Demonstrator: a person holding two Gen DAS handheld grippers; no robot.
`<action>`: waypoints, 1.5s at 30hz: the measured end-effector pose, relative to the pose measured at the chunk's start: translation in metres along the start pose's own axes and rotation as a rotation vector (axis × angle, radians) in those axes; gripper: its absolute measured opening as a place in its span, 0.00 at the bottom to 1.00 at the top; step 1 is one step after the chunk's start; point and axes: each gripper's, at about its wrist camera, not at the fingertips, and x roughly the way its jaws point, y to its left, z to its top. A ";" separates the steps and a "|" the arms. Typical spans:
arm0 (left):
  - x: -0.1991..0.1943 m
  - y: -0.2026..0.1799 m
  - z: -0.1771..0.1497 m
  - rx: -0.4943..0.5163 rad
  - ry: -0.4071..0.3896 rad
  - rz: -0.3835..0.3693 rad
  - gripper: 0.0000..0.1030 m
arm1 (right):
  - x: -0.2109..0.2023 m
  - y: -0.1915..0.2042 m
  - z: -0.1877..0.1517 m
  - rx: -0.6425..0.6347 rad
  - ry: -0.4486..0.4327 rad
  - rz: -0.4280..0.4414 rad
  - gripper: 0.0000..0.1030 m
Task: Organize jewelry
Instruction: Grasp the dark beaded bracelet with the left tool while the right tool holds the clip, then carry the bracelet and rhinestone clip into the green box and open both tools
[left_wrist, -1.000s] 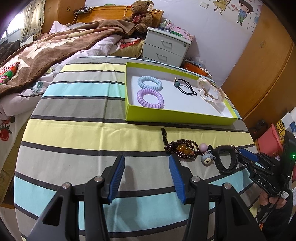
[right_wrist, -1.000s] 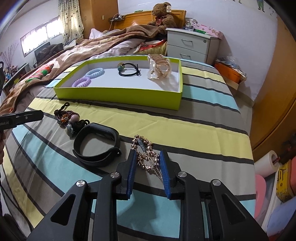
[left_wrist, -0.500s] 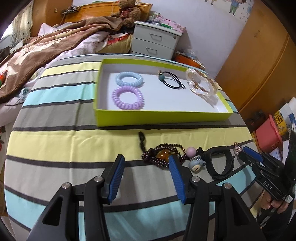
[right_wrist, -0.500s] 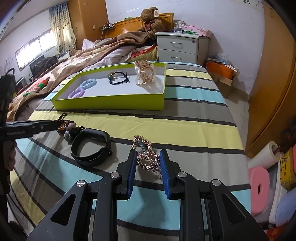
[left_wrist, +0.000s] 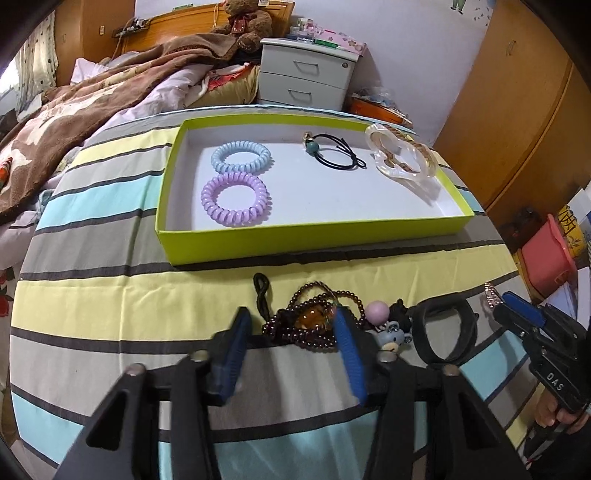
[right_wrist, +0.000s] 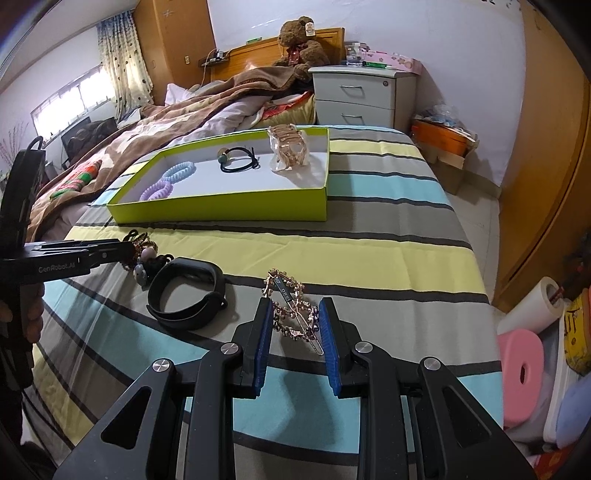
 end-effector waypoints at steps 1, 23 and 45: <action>0.000 0.000 0.000 0.001 -0.001 -0.002 0.37 | 0.000 0.000 0.000 0.000 0.001 0.000 0.26; -0.019 -0.010 0.000 0.034 -0.043 -0.029 0.18 | -0.008 0.006 0.004 -0.003 -0.019 0.013 0.26; -0.062 -0.013 0.011 0.042 -0.146 -0.082 0.18 | -0.031 0.023 0.020 -0.037 -0.085 0.003 0.26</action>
